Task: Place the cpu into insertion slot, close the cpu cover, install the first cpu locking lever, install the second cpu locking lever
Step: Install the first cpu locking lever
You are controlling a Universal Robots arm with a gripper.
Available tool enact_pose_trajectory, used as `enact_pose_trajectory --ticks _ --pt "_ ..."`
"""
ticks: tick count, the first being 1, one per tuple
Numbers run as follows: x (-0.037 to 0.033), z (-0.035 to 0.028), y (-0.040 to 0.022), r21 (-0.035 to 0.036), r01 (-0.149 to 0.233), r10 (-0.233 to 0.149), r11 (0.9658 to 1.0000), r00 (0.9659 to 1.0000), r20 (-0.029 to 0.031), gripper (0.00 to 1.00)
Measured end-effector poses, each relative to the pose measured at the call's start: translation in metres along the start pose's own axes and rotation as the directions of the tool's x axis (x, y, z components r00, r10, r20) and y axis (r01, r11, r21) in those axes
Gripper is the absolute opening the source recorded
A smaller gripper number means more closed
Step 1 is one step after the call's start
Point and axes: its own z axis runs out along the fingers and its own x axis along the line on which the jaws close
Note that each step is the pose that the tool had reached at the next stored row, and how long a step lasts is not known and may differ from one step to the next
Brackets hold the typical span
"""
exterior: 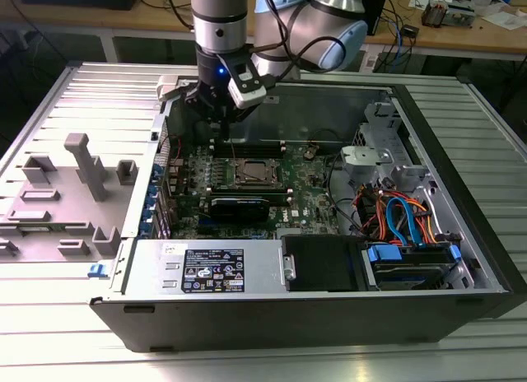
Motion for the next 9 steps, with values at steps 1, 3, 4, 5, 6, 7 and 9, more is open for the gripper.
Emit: enact_pose_trajectory --ticks 1,3,4,5,6,7,9 --pt "-0.0024 0.0006 -0.0001 0.0017 0.000 0.000 1.0000 1.0000 0.0009 0.11" --pt "-0.0067 0.0024 -0.0001 0.0034 0.000 0.000 1.0000 1.0000 0.0032 0.11" --pt "-0.0096 0.0033 0.0000 0.0044 0.000 0.000 1.0000 1.0000 0.0032 0.11" --pt "-0.0125 0.0043 0.0002 0.0051 0.000 0.000 1.0000 1.0000 0.0034 0.11" --pt "-0.0150 0.0053 0.0004 0.0062 0.000 0.000 1.0000 1.0000 0.0032 0.11" --pt "-0.0179 0.0067 0.0004 0.0073 0.000 0.000 1.0000 1.0000 0.0032 0.11" --pt "-0.0202 0.0092 0.0004 0.0076 0.000 0.000 1.0000 1.0000 0.0035 0.11"
